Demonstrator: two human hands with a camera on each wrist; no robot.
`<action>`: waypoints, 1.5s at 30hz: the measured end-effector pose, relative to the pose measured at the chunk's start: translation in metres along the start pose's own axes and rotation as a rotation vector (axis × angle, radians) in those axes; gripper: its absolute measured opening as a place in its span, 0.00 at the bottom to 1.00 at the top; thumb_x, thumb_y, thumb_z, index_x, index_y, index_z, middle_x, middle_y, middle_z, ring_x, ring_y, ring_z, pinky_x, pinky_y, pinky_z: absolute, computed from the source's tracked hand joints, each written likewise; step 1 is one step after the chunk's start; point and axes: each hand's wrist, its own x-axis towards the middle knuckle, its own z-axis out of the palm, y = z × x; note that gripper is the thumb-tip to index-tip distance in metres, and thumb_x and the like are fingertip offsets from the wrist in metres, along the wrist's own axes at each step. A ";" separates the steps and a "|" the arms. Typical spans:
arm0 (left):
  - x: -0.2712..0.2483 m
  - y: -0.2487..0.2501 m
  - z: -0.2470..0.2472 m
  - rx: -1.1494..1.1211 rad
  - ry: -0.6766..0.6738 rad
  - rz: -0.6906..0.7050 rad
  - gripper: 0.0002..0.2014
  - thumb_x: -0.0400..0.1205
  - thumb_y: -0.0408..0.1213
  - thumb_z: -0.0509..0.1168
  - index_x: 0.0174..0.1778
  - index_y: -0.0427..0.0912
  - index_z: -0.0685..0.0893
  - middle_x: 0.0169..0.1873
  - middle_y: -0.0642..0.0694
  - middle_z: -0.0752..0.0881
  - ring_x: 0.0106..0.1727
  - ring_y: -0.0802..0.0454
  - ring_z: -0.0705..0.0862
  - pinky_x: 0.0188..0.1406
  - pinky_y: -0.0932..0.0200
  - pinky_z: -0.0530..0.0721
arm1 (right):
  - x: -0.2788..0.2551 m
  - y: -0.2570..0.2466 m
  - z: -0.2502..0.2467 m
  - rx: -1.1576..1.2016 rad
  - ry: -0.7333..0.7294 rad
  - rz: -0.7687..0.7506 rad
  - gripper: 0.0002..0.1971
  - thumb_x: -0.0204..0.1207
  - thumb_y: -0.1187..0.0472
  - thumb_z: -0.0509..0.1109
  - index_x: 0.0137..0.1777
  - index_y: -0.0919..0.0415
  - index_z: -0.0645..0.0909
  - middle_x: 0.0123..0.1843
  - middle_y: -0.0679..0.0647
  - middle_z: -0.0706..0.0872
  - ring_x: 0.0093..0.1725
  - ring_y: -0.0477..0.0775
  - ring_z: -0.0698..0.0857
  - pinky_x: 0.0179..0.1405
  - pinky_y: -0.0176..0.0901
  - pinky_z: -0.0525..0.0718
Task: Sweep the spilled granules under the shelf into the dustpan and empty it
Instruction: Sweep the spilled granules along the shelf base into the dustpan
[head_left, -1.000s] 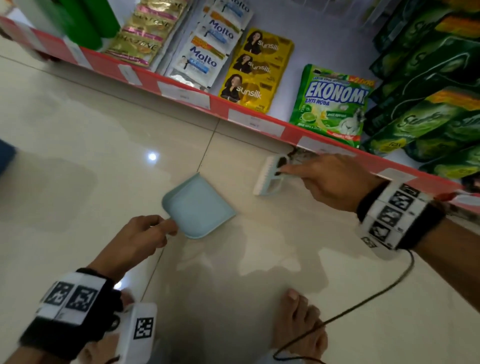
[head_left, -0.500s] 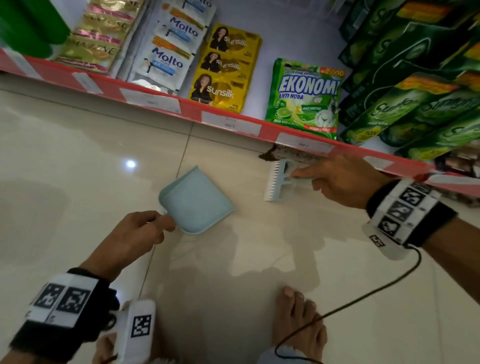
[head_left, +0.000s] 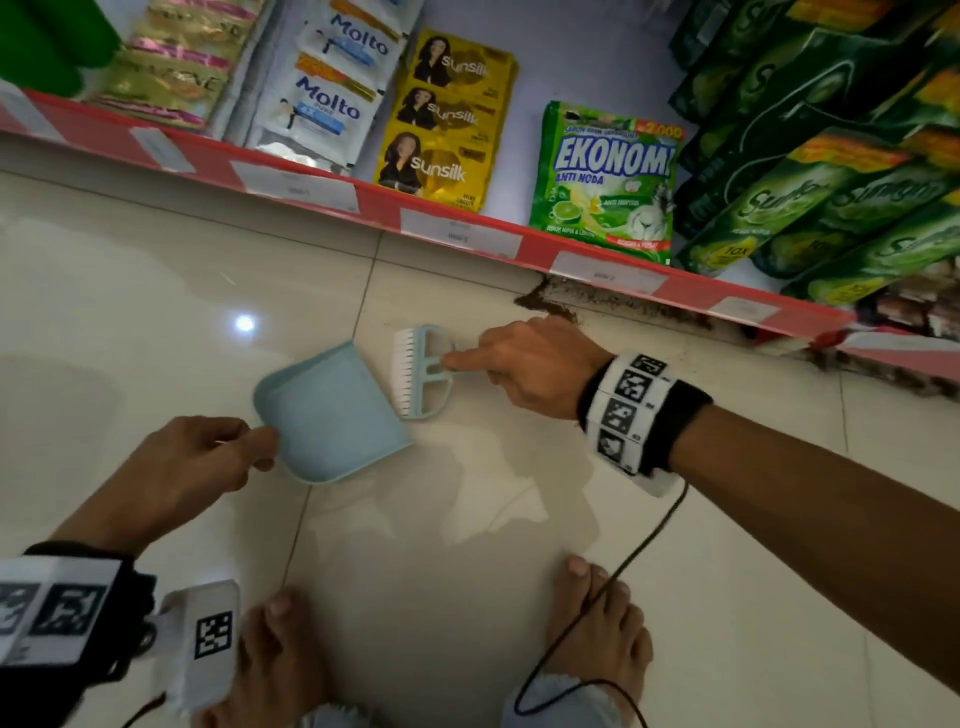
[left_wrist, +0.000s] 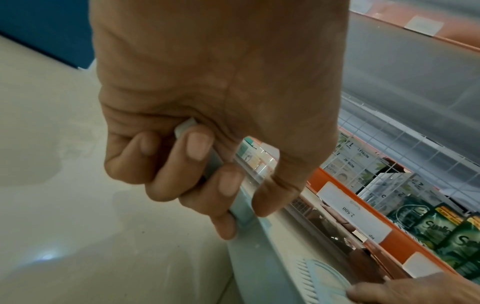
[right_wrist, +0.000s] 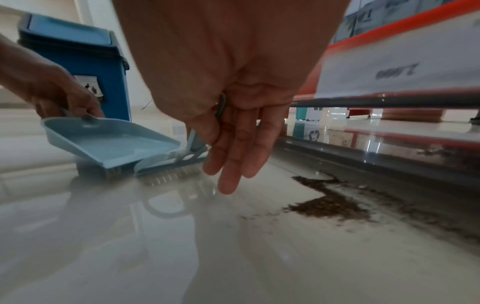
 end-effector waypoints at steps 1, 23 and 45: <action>-0.002 -0.001 0.002 0.015 -0.010 -0.004 0.15 0.67 0.60 0.61 0.29 0.58 0.89 0.17 0.51 0.83 0.28 0.50 0.82 0.32 0.55 0.75 | -0.006 0.006 -0.001 -0.032 -0.006 0.002 0.33 0.78 0.67 0.56 0.78 0.36 0.69 0.55 0.51 0.85 0.50 0.62 0.84 0.36 0.46 0.67; 0.004 0.074 0.069 -0.084 -0.127 0.162 0.18 0.75 0.53 0.67 0.36 0.39 0.88 0.25 0.49 0.81 0.32 0.49 0.78 0.37 0.54 0.74 | -0.018 0.042 0.018 -0.184 0.259 0.574 0.18 0.78 0.67 0.58 0.68 0.64 0.75 0.54 0.64 0.88 0.51 0.68 0.88 0.44 0.55 0.85; 0.022 0.071 0.105 -0.201 -0.129 0.129 0.11 0.78 0.49 0.68 0.36 0.47 0.89 0.24 0.52 0.85 0.32 0.53 0.82 0.36 0.56 0.78 | -0.078 0.041 0.029 -0.105 0.348 0.472 0.15 0.84 0.54 0.61 0.67 0.51 0.80 0.41 0.55 0.90 0.35 0.65 0.87 0.32 0.46 0.73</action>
